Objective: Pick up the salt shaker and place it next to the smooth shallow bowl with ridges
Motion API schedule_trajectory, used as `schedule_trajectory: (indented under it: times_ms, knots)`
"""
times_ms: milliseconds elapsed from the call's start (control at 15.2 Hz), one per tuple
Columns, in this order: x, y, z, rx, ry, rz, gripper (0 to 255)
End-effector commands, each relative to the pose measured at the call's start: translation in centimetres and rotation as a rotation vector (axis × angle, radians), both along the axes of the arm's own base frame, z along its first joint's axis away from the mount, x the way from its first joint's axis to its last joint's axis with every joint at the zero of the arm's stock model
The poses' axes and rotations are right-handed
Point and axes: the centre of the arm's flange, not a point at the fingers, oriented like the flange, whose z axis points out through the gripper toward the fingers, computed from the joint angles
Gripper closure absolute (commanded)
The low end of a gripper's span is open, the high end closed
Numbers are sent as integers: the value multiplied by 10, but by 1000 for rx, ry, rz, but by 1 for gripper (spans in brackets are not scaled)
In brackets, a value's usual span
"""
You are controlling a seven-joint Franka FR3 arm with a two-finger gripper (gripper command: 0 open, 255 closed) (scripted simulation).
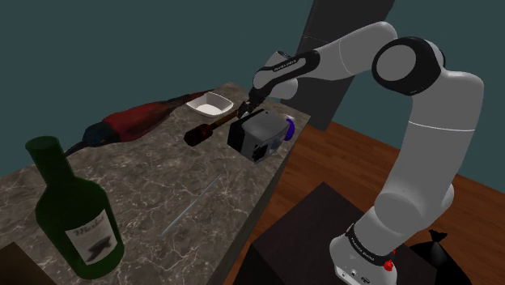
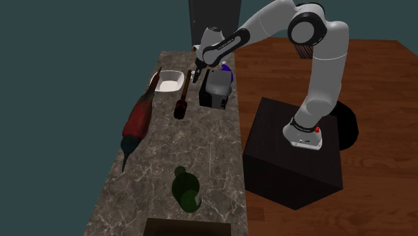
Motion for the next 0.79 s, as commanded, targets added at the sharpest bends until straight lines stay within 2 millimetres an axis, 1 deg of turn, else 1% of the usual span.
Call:
schedule_trajectory:
  times_ms: [0,198,726]
  knots:
    - [-4,-1,12,0,0,0,0]
    - [-16,-5,47,0,0,0,0]
    - [-16,-5,47,0,0,0,0]
